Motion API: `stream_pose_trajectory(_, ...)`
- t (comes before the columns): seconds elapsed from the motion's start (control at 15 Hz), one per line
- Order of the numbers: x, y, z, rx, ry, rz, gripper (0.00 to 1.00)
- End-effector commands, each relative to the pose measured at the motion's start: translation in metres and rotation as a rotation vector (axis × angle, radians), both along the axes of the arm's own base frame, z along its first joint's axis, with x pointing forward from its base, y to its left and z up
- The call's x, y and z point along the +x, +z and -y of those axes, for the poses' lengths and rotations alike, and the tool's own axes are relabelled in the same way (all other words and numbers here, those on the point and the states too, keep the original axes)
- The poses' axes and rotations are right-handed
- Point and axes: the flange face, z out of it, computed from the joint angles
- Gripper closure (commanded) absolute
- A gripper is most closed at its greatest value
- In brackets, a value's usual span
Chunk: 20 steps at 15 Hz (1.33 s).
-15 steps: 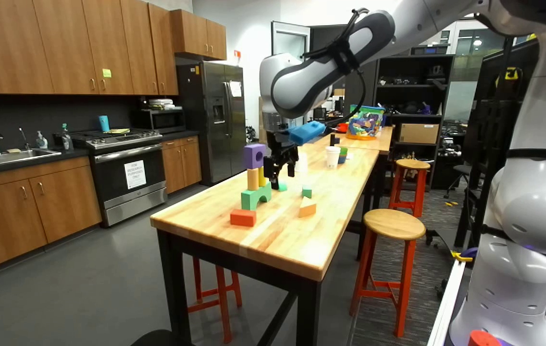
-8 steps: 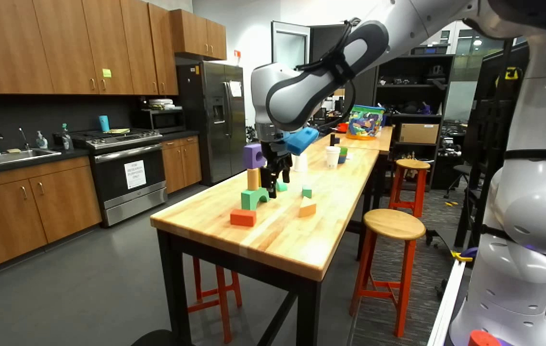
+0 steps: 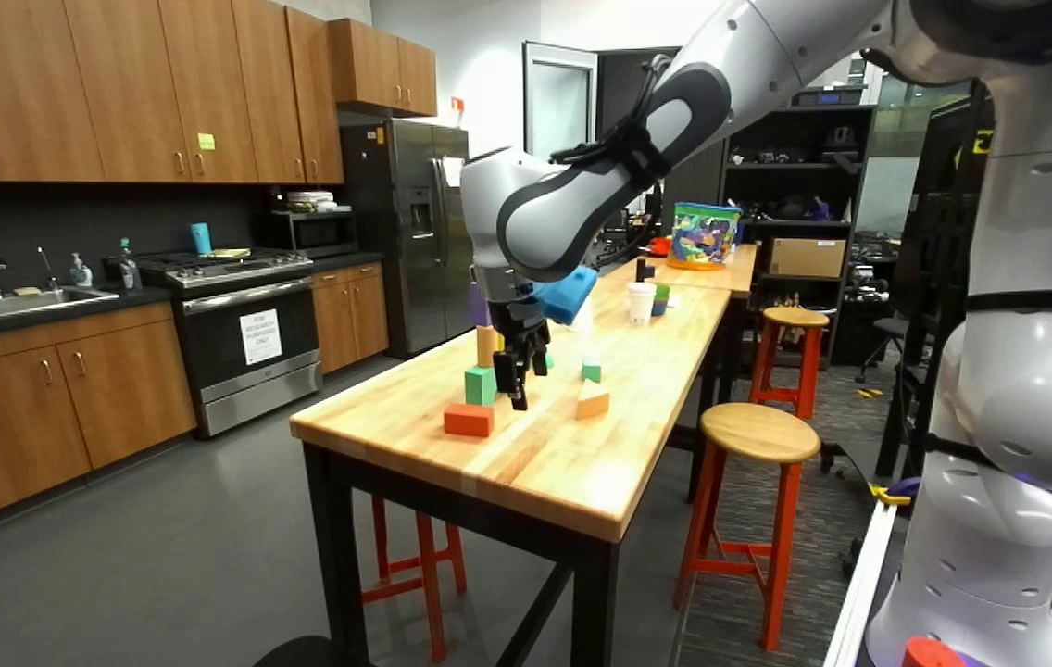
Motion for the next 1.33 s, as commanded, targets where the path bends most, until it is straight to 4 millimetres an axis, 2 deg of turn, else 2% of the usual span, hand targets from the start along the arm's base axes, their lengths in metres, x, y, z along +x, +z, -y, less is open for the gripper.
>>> stream_pose_trajectory(0.0, 0.01, -0.003, -0.004, -0.015, 0.018, -0.016, 0.0)
stream_pose_trajectory(0.33, 0.024, -0.011, -0.005, -0.04, 0.009, -0.009, 0.0)
stream_pose_trajectory(0.47, 0.019, -0.001, 0.001, -0.024, 0.018, -0.029, 0.0)
stream_pose_trajectory(0.53, 0.019, -0.012, -0.003, -0.019, 0.014, -0.016, 0.0)
stream_pose_trajectory(1.27, 0.02, -0.008, -0.001, -0.024, 0.011, -0.02, 0.0)
